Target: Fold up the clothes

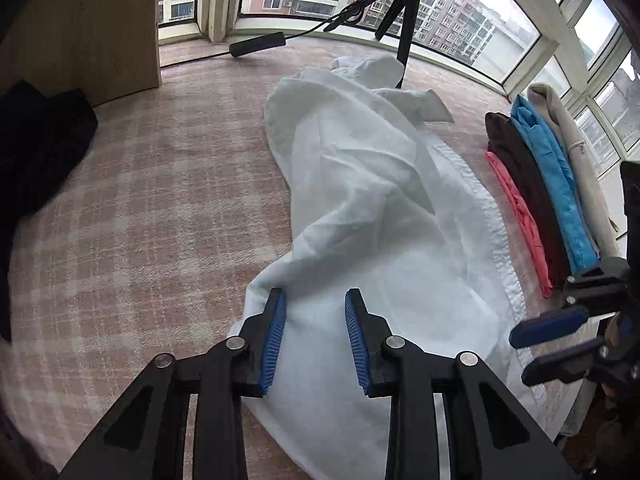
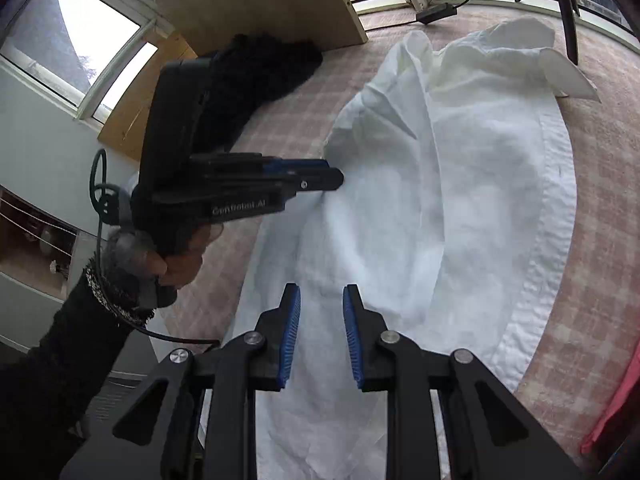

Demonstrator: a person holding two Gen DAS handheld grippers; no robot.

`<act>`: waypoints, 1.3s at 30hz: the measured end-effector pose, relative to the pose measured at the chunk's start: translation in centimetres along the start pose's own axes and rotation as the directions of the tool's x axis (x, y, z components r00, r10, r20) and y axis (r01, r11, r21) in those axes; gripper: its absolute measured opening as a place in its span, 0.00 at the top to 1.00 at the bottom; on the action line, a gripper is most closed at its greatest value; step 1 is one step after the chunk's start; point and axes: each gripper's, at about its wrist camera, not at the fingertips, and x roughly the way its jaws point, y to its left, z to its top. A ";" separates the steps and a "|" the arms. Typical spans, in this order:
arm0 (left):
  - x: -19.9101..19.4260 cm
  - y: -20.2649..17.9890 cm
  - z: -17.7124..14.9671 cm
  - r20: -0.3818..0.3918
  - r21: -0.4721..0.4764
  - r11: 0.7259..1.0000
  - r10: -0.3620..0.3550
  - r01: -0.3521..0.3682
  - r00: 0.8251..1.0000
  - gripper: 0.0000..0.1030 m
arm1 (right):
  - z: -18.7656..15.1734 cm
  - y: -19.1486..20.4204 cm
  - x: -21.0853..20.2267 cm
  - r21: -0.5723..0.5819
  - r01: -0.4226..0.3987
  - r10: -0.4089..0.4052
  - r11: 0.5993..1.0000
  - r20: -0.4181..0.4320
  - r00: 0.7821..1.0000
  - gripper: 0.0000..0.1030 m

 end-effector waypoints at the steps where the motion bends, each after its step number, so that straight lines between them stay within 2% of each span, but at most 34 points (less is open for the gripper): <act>1: -0.5 0.4 -0.1 0.004 0.002 1.000 0.007 -0.007 1.000 0.89 | -1.0 0.2 1.4 -0.006 0.061 -0.061 0.998 -0.032 0.998 0.78; 3: -3.1 0.8 -0.6 0.026 0.012 0.999 0.045 -0.046 0.999 0.85 | -3.3 -0.2 2.3 0.060 0.091 -0.088 0.994 -0.053 0.995 0.79; 5: -7.4 1.0 -2.2 0.065 0.035 0.999 0.038 -0.041 0.997 0.73 | -5.8 0.1 -0.5 0.119 0.096 -0.093 0.988 -0.026 0.995 0.79; 6: -9.4 1.0 -3.5 0.071 0.045 0.999 0.017 -0.021 0.997 0.69 | -7.9 0.4 -2.5 0.152 0.113 -0.117 0.982 0.022 0.993 0.75; 7: -11.2 0.9 -5.1 0.067 0.053 0.999 -0.003 -0.001 0.998 0.61 | -9.9 0.6 -4.4 0.185 0.128 -0.142 0.974 0.069 0.987 0.68; 8: -12.9 0.7 -6.8 0.060 0.059 0.998 -0.026 0.023 0.998 0.54 | -12.0 0.9 -6.3 0.219 0.141 -0.169 0.966 0.114 0.979 0.47; 9: -14.3 0.3 -9.0 0.045 0.064 0.996 -0.057 0.054 0.997 0.53 | -14.0 1.1 -8.2 0.252 0.152 -0.196 0.956 0.158 0.968 0.28; 10: -15.1 -0.2 -11.2 0.024 0.064 0.994 -0.085 0.084 0.996 0.49 | -16.4 1.3 -8.9 0.281 0.166 -0.222 0.945 0.182 0.958 0.26; 13: -14.6 -2.3 -16.7 -0.059 0.068 0.989 -0.131 0.135 0.990 0.47 | -21.4 1.4 -8.2 0.347 0.247 -0.310 0.905 0.138 0.941 0.26; 15: -12.6 -3.4 -18.9 -0.111 0.078 0.989 -0.119 0.128 0.987 0.47 | -23.0 1.1 -7.0 0.363 0.308 -0.364 0.879 0.097 0.926 0.26; 19: -8.9 -4.3 -21.6 -0.189 0.072 0.993 -0.076 0.091 0.979 0.47 | -24.0 2.1 -5.4 0.326 0.361 -0.412 0.874 0.099 0.906 0.26; 20: -8.6 -4.5 -22.1 -0.192 0.072 0.992 -0.086 0.101 0.978 0.46 | -24.1 2.6 -5.2 0.307 0.371 -0.418 0.876 0.101 0.903 0.29; 22: -8.8 -5.4 -22.8 -0.182 0.088 0.984 -0.140 0.158 0.973 0.47 | -24.3 3.7 -4.7 0.261 0.377 -0.414 0.889 0.104 0.904 0.42; 23: -8.8 -6.0 -23.1 -0.178 0.105 0.978 -0.158 0.179 0.971 0.53 | -24.5 4.3 -4.5 0.235 0.372 -0.404 0.898 0.106 0.908 0.50; 24: -8.8 -6.8 -23.4 -0.175 0.135 0.972 -0.166 0.191 0.970 0.60 | -24.5 4.6 -4.3 0.213 0.373 -0.400 0.903 0.102 0.911 0.59; 25: -8.8 -7.5 -23.8 -0.173 0.164 0.965 -0.174 0.202 0.969 0.62 | -24.5 4.8 -4.0 0.203 0.360 -0.384 0.911 0.093 0.919 0.66; 26: -8.8 -8.2 -24.1 -0.166 0.193 0.960 -0.173 0.204 0.971 0.66 | -24.5 4.5 -4.1 0.215 0.338 -0.363 0.916 0.091 0.927 0.82; 27: -8.8 -8.6 -24.3 -0.159 0.214 0.956 -0.168 0.200 0.973 0.68 | -24.5 4.2 -4.1 0.227 0.315 -0.342 0.922 0.088 0.936 0.89; 30: -9.0 -7.8 -24.5 -0.163 0.180 0.956 -0.203 0.231 0.966 0.75 | -24.7 3.2 -4.5 0.264 0.247 -0.277 0.932 0.082 0.957 0.93; 31: -9.2 -7.3 -24.6 -0.172 0.154 0.954 -0.229 0.256 0.958 0.81 | -24.9 3.0 -4.9 0.279 0.223 -0.255 0.934 0.081 0.964 0.93; 32: -9.3 -6.6 -24.7 -0.179 0.122 0.951 -0.260 0.283 0.949 0.91 | -25.2 2.6 -5.7 0.305 0.189 -0.227 0.933 0.094 0.969 0.94; 33: -9.5 -6.0 -24.7 -0.182 0.090 0.946 -0.293 0.312 0.939 0.96 | -25.6 2.3 -6.5 0.331 0.155 -0.200 0.931 0.107 0.974 0.94; 36: -11.4 -5.1 -24.0 -0.155 0.035 0.924 -0.371 0.380 0.916 0.97 | -25.2 2.3 -9.1 0.389 0.035 -0.112 0.921 0.175 0.978 0.95; 39: -14.2 -4.9 -22.0 -0.103 0.034 0.907 -0.415 0.420 0.904 0.97 | -24.1 3.2 -12.4 0.395 -0.071 -0.043 0.916 0.272 0.961 0.95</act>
